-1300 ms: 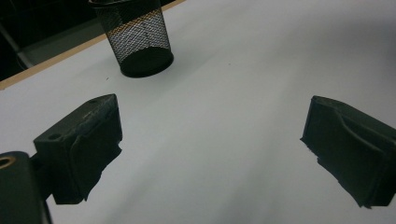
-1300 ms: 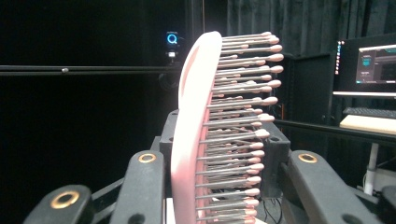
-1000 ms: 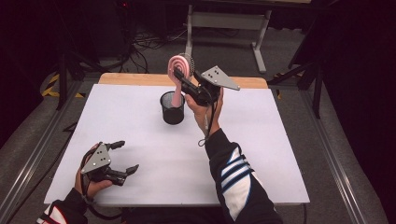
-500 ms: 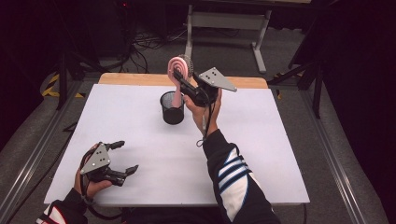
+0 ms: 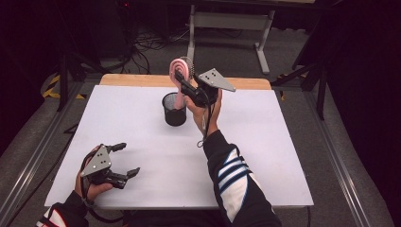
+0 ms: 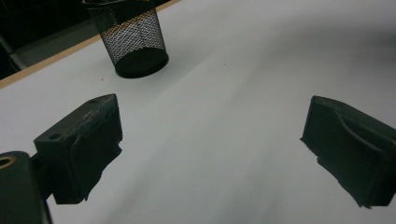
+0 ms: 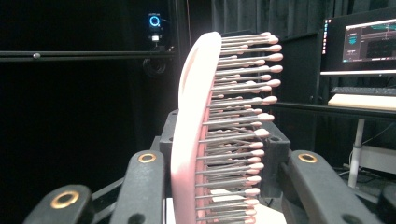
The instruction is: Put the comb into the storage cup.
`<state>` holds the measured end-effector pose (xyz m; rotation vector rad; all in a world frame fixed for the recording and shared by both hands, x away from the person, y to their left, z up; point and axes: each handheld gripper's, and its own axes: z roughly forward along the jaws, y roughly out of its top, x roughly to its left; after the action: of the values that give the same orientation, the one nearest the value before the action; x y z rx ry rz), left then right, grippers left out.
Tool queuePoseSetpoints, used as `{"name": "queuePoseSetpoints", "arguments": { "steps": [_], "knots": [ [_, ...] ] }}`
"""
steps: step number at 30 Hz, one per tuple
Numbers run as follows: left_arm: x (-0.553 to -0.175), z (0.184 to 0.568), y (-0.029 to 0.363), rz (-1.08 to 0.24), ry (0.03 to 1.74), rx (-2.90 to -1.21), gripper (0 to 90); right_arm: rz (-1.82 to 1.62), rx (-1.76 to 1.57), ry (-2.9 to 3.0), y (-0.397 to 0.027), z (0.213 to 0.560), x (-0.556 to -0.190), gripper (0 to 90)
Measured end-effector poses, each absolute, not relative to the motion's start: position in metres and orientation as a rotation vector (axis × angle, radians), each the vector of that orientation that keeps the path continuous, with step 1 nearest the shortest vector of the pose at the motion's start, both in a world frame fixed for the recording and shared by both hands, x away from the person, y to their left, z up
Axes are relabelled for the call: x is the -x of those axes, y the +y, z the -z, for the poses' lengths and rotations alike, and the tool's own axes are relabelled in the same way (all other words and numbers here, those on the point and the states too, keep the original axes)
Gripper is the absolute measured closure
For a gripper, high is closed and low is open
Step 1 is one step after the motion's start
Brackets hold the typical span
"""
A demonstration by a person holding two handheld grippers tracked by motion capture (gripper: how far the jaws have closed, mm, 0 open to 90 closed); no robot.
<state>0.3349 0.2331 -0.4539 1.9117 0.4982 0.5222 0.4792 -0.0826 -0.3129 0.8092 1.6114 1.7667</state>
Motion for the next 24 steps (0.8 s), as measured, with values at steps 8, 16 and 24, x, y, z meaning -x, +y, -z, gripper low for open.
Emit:
{"name": "queuePoseSetpoints", "arguments": {
  "steps": [8,16,24],
  "knots": [
    [-0.335,0.454,0.233,-0.521,0.493,-1.918,5.9,-1.757,-0.817,1.636,-0.081,0.321,-0.479,63.3],
    [-0.335,0.454,0.232,-0.52,0.496,-1.913,6.0,-1.761,-0.844,1.652,-0.08,0.331,-0.481,63.3],
    [-0.335,0.454,0.232,-0.517,0.495,-1.918,6.0,-1.755,-0.861,1.673,-0.08,0.342,-0.482,63.2]
  ]
}}
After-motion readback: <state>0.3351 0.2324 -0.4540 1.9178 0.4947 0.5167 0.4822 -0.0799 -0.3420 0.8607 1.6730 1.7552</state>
